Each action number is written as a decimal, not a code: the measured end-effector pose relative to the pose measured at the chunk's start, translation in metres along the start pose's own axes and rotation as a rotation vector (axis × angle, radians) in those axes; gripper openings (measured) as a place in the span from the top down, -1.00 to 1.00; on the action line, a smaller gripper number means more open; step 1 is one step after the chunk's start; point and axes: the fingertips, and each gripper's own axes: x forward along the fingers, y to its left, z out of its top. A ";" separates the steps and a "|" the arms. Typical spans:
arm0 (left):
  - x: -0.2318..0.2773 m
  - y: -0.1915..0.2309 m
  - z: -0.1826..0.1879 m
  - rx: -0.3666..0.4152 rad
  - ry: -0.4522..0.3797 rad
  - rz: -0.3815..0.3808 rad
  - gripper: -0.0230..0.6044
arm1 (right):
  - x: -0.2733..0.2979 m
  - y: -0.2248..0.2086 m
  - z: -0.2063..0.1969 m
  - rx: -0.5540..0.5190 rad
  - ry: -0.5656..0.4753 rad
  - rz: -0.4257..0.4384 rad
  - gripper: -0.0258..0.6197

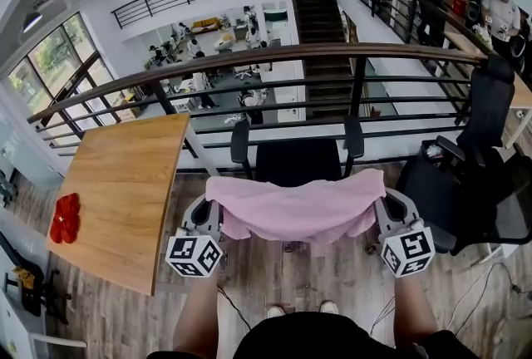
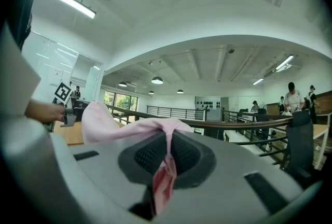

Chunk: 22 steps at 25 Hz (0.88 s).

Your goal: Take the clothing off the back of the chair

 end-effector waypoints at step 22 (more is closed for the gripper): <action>-0.061 -0.049 0.099 0.091 -0.209 -0.058 0.85 | -0.071 0.027 0.106 -0.061 -0.260 0.010 0.85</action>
